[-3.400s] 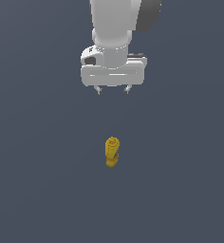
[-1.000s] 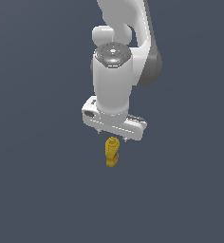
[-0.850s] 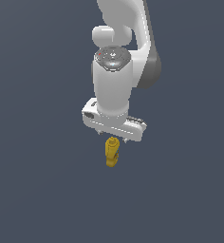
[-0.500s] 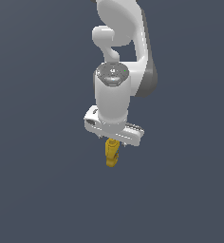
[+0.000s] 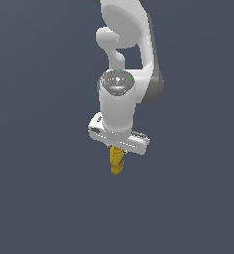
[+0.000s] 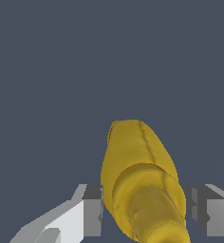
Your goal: Pick up the object and move it to a goal position.
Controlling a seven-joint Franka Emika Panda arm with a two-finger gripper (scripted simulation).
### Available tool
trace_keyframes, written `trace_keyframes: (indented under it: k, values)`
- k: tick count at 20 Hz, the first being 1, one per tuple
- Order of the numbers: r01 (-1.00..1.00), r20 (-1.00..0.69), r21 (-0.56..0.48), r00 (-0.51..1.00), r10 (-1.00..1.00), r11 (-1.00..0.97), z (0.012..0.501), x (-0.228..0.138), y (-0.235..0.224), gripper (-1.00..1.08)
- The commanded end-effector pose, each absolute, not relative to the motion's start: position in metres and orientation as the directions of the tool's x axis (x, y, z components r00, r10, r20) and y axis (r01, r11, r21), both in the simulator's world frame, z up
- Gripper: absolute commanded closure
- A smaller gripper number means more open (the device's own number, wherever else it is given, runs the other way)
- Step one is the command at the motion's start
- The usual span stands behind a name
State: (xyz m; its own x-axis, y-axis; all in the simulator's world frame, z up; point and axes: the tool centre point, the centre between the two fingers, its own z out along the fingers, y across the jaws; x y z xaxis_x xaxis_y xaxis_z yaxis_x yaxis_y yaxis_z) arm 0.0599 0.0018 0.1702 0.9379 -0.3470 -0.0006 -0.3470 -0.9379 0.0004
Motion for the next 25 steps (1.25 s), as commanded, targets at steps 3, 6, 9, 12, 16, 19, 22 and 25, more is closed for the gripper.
trace_keyframes:
  k: [3, 6, 9, 12, 16, 19, 22, 25]
  values:
    - [-0.347, 0.000, 0.000, 0.938, -0.347, -0.938, 0.170, 0.060, 0.002, 1.08]
    - [-0.347, 0.000, 0.000, 0.938, -0.347, -0.938, 0.170, 0.060, 0.002, 1.08]
    - [-0.347, -0.001, 0.000, 0.938, -0.347, -0.938, 0.171, 0.059, 0.001, 1.08]
    - [-0.347, -0.001, 0.000, 0.938, -0.347, -0.938, 0.176, 0.057, -0.005, 1.08]
    - [-0.347, 0.000, 0.000, 0.938, -0.347, -0.938, 0.189, 0.049, -0.020, 1.08]
    - [-0.347, 0.000, 0.000, 0.938, -0.347, -0.938, 0.200, 0.042, -0.033, 1.08]
    - [-0.347, 0.000, 0.000, 0.938, -0.347, -0.938, 0.207, 0.038, -0.042, 1.08]
    - [-0.347, 0.000, 0.000, 0.938, -0.347, -0.938, 0.210, 0.037, -0.045, 1.08]
